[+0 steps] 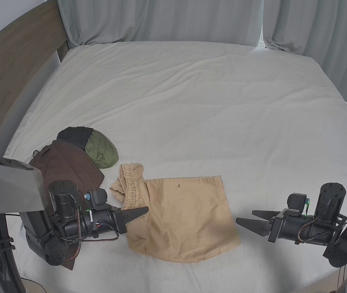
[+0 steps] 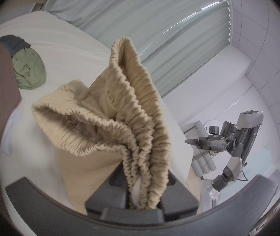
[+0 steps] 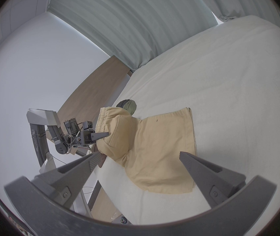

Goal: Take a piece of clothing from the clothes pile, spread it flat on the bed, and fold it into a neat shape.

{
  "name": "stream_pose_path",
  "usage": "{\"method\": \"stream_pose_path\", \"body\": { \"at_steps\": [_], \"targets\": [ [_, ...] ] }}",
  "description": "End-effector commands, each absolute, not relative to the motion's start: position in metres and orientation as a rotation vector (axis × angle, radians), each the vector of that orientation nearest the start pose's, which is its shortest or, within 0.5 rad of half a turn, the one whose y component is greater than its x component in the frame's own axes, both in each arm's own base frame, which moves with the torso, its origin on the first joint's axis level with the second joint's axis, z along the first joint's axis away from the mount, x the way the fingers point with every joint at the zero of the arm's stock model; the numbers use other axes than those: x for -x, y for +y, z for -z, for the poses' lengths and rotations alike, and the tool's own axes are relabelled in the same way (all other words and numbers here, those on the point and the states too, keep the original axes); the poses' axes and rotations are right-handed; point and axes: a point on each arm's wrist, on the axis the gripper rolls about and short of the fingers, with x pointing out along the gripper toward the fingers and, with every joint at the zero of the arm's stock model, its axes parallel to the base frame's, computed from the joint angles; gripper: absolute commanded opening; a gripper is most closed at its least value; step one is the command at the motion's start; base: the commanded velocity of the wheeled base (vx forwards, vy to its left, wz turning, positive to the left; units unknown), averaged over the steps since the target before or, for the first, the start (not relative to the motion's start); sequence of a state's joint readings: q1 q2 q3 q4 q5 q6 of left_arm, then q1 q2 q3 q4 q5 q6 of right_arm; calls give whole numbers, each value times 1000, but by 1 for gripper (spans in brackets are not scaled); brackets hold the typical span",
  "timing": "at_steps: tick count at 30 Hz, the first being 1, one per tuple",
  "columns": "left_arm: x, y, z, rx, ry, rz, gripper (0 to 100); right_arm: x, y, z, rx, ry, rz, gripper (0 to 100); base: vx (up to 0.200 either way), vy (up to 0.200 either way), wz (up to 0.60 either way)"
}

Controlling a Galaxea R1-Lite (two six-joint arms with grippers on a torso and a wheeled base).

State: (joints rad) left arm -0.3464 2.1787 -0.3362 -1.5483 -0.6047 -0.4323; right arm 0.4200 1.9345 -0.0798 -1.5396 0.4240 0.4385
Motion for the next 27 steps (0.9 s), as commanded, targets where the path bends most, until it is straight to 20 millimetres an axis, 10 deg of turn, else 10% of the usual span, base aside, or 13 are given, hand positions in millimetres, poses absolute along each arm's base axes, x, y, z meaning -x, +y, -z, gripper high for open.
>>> {"method": "stream_pose_path", "body": {
  "at_steps": [1, 27],
  "targets": [
    [-270, -129, -30, 455, 506, 888, 0, -203, 101, -61, -410, 497, -753, 100, 0, 0, 0],
    [-277, -202, -17, 521, 532, 998, 0, -219, 87, -67, -425, 435, -689, 100, 0, 0, 0]
  ]
}}
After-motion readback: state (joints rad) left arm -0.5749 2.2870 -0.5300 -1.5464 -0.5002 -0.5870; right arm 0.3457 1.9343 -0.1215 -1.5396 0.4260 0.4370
